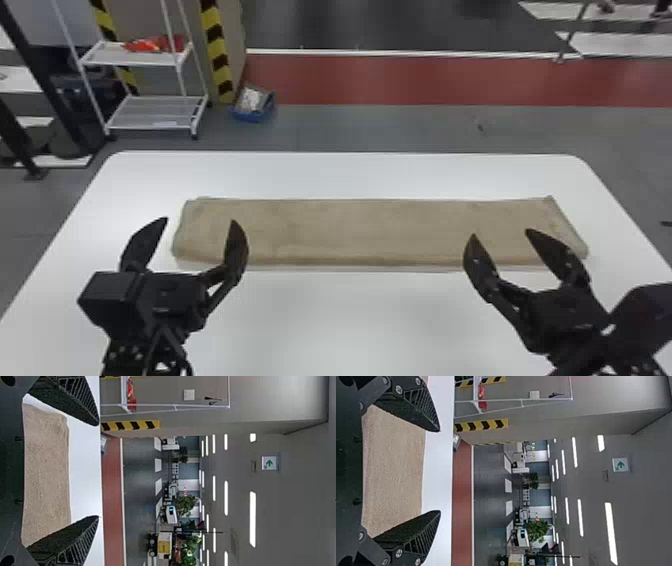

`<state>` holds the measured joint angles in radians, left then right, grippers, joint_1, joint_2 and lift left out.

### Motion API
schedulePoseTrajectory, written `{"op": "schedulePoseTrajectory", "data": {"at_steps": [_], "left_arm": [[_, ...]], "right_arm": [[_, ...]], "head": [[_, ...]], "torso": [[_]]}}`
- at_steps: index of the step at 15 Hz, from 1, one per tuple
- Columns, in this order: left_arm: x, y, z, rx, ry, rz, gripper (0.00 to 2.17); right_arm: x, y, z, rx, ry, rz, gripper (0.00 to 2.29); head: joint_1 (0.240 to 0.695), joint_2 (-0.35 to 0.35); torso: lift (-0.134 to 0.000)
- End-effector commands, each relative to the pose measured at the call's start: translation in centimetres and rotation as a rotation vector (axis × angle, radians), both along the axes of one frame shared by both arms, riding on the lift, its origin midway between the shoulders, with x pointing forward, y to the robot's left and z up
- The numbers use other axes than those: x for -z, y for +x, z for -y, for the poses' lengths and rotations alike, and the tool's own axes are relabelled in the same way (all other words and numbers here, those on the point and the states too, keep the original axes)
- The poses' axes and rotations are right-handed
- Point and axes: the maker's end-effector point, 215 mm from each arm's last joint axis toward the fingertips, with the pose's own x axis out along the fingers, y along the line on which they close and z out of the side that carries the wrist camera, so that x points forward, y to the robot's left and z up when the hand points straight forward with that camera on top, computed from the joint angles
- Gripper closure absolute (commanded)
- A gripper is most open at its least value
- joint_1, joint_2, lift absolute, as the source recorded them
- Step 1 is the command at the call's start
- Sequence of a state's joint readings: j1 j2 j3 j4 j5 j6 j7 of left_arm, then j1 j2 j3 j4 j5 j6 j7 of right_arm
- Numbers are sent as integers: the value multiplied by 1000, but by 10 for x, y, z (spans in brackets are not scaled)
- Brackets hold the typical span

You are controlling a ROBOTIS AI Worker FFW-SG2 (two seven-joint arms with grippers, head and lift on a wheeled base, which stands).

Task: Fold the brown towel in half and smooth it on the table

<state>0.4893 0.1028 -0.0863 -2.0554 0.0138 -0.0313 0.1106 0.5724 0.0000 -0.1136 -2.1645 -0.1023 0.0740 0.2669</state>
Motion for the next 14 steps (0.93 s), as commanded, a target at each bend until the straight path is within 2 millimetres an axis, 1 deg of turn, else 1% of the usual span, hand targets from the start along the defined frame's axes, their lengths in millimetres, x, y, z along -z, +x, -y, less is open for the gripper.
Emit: {"op": "schedulePoseTrajectory", "data": {"at_steps": [1,11,14], "left_arm": [[0,0,0,0,0,0,39],[-1,0,-6,-10,5,1,39],[-4,0,-6,-9,6,7,39]], "right_arm": [[1,0,0,0,1,-2,167],[1,0,0,-4,2,-8,167],[2,-1,0,-2,3,-9,167]], "head": [[695,-23],[695,-17],[695,-16]], "torso": [[-120],[-120],[-120]]}}
